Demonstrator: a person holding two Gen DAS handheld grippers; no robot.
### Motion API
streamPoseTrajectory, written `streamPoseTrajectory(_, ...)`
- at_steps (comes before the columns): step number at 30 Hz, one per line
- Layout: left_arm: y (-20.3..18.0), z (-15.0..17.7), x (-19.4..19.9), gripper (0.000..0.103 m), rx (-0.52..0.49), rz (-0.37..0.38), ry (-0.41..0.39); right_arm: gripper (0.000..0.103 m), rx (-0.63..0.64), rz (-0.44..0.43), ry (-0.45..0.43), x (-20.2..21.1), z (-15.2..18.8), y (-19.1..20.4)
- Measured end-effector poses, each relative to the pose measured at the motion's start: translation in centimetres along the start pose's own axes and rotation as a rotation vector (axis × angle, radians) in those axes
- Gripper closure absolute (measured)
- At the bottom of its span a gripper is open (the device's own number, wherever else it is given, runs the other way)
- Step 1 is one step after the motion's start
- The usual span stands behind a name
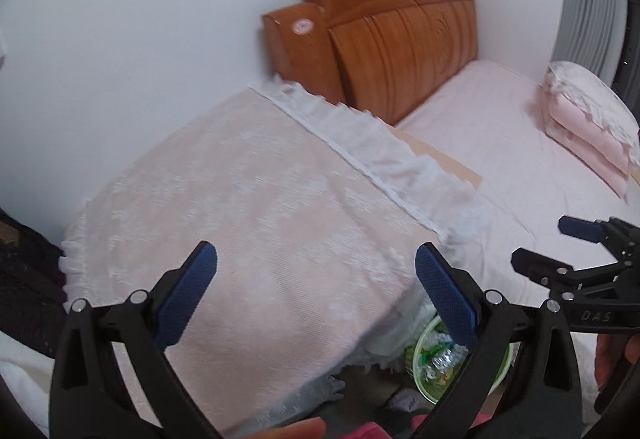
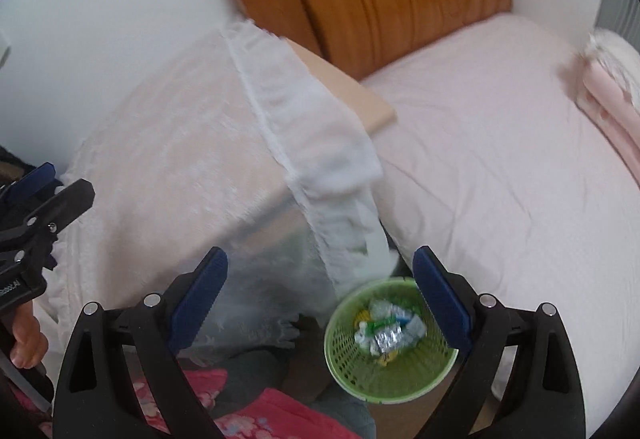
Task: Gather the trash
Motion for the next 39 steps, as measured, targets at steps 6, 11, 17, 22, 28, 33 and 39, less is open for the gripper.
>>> streamPoseTrajectory(6,8.7,-4.5,3.4,0.008,0.171,-0.138,-0.111,0.002,0.105,-0.086,-0.189,4.4,-10.4,6.3)
streamPoseTrajectory(11,13.1,-4.0,4.1,0.008,0.261,-0.203,-0.107,0.002,0.159,-0.099,-0.244,4.9,-13.1,10.3)
streamPoseTrajectory(17,15.8,-1.8,2.7,0.008,0.345,-0.199,-0.035,0.002,0.218,-0.140,-0.166,2.0,-12.1,13.8)
streamPoseTrajectory(22,16.9,-1.3,1.9,0.008,0.372,-0.202,-0.012,0.002,0.251,-0.142,-0.146,0.8,-12.1,15.8)
streamPoseTrajectory(28,17.3,-1.5,1.2,0.008,0.386,-0.196,-0.003,0.002,0.269,-0.135,-0.136,-0.1,-11.0,17.4)
streamPoseTrajectory(33,17.3,-1.3,0.7,0.008,0.382,-0.192,0.012,0.002,0.267,-0.128,-0.123,-0.1,-11.4,17.1)
streamPoseTrajectory(39,17.4,-1.1,0.3,0.008,0.390,-0.180,0.028,0.002,0.266,-0.121,-0.117,-0.2,-11.3,17.1)
Point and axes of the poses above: each gripper's, at about its wrist camera, not at the fingertips, and x roughly against the way its jaws point, y to its left, z to its underside, the point moved 6 cm from there along -x, roughly the way its jaws point, and after that the axes turned 8 degrees about x, right-handed, at the moved point
